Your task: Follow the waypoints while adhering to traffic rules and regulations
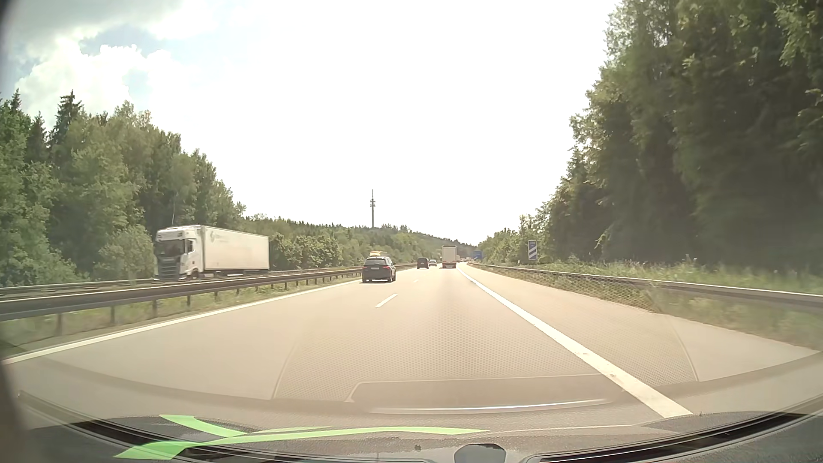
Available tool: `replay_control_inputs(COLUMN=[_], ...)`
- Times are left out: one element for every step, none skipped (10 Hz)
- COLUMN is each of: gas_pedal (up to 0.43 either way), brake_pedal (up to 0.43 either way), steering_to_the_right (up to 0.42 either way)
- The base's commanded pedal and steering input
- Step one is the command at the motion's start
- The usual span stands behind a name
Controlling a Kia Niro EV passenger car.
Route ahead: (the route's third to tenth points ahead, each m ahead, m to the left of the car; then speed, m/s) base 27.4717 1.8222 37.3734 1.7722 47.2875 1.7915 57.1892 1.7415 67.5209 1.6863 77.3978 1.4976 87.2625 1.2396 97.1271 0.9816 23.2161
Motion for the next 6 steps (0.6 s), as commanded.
replay_control_inputs(gas_pedal=[0.268,0.28,0.28,0.28,0.28,0.287], brake_pedal=[0.0,0.0,0.0,0.0,0.0,0.0], steering_to_the_right=[-0.003,-0.003,-0.003,-0.003,-0.003,-0.003])
